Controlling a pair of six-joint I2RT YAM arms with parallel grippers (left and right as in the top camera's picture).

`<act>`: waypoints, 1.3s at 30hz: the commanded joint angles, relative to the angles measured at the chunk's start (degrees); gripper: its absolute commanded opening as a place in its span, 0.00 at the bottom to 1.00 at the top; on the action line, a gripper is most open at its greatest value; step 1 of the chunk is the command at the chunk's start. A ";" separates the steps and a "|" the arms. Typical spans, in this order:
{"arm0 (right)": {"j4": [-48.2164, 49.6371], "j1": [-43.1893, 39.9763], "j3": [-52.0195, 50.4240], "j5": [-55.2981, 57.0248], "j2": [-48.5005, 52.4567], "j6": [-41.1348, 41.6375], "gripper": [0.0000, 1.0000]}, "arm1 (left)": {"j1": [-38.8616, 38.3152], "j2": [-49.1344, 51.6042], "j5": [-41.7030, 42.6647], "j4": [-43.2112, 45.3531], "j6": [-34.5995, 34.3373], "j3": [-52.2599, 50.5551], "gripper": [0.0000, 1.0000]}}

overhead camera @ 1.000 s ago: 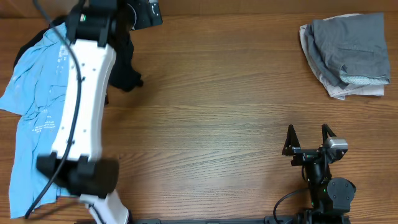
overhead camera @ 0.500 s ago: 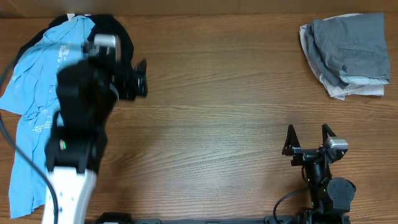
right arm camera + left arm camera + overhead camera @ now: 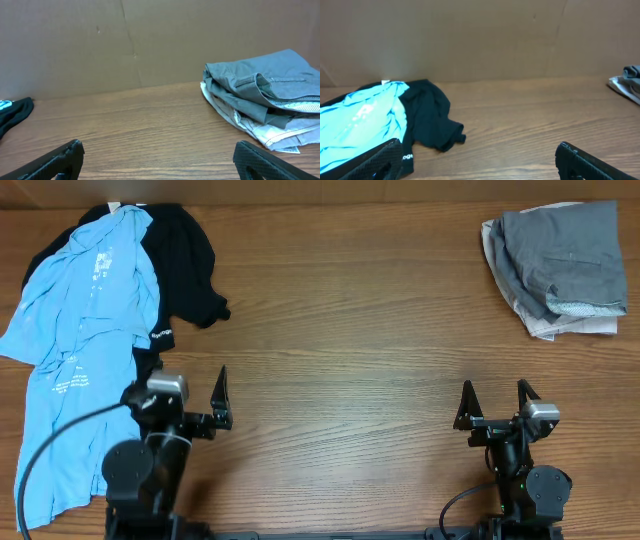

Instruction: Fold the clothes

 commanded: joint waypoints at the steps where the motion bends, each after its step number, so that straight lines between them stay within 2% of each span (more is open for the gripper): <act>1: 0.26 -0.24 -0.59 0.35 -0.52 0.24 1.00 | 0.96 -6.95 0.63 1.42 1.09 -4.70 1.00; 8: 0.26 -0.24 -0.59 0.37 -0.52 0.24 1.00 | 0.96 -14.10 0.39 8.15 1.11 -11.82 1.00; 16: 0.26 -0.24 -0.59 0.37 -0.52 0.24 1.00 | 2.01 -17.35 0.17 22.58 1.29 -21.09 1.00; 18: 0.26 -0.24 -0.59 0.35 -0.52 0.24 1.00 | 2.25 -17.86 0.17 23.67 1.31 -22.12 1.00; 29: 0.26 -0.24 -0.59 0.35 -0.52 0.24 1.00 | 2.91 -20.50 -0.35 23.47 2.62 -23.65 1.00; 39: 0.26 -0.24 -0.59 0.37 -0.52 0.24 1.00 | 2.91 -20.50 -0.72 11.67 2.56 -23.65 1.00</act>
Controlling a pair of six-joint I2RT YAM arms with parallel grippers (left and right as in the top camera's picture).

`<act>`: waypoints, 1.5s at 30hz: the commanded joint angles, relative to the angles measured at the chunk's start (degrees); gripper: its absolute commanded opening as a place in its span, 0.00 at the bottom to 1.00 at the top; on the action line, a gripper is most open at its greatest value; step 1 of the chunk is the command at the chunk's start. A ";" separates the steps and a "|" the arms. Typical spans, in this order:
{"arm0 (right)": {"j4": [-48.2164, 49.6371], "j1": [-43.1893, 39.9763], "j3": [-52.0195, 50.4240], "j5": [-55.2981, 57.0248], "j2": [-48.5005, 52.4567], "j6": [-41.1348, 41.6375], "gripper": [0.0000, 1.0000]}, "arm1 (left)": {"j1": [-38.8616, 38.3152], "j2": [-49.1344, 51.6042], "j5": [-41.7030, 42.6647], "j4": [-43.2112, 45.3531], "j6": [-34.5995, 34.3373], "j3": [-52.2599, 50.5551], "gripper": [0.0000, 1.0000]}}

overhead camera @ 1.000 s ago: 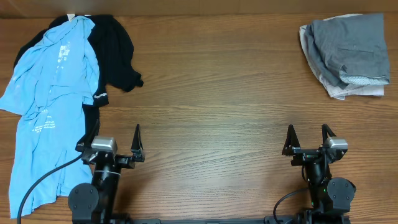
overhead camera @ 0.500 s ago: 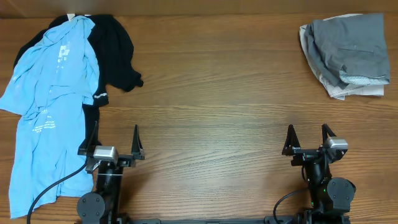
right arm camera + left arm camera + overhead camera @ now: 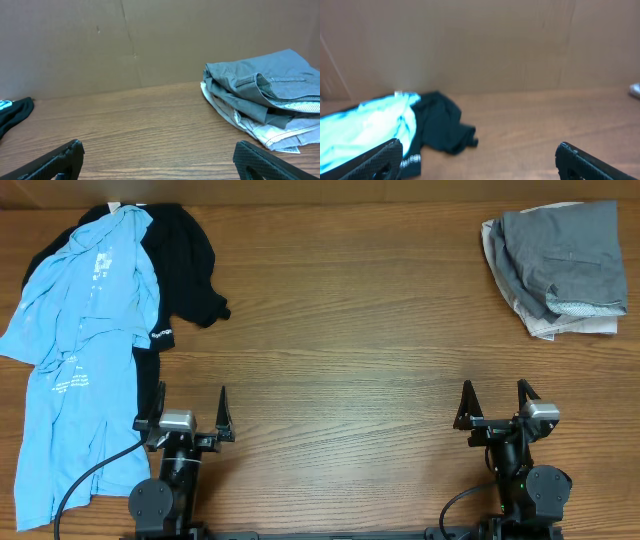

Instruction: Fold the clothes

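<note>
A light blue shirt (image 3: pixel 75 350) lies spread along the table's left side, partly over a black garment (image 3: pixel 185 260) at the far left; both also show in the left wrist view, the blue shirt (image 3: pixel 360 125) beside the black garment (image 3: pixel 442 127). A stack of folded grey and white clothes (image 3: pixel 560 265) sits at the far right, seen too as the folded stack (image 3: pixel 265 107). My left gripper (image 3: pixel 190 408) stands open near the front edge beside the blue shirt, nothing between its fingers. My right gripper (image 3: pixel 495 402) is open at the front right, holding nothing.
A brown cardboard wall (image 3: pixel 150 40) backs the wooden table (image 3: pixel 340 330). Bare wood spans the middle between the loose garments on the left and the folded stack on the right.
My left arm has drawn back toward the front edge and turned to face straight along the table; its gripper stays open. The right arm and the clothes have not moved.
</note>
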 commanded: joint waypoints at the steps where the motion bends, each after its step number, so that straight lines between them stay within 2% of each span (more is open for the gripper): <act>1: 0.31 -0.24 -0.59 0.35 -0.52 0.24 1.00 | 0.39 -0.70 -0.48 -3.13 1.07 -0.22 1.00; 4: 0.31 -0.24 -0.59 0.37 -0.52 0.24 1.00 | 0.39 -0.70 -0.87 -6.36 0.92 -0.22 1.00; 45: 0.31 -0.24 -0.59 0.35 -0.52 0.24 1.00 | 0.35 -0.66 -1.11 -6.32 1.07 -0.22 1.00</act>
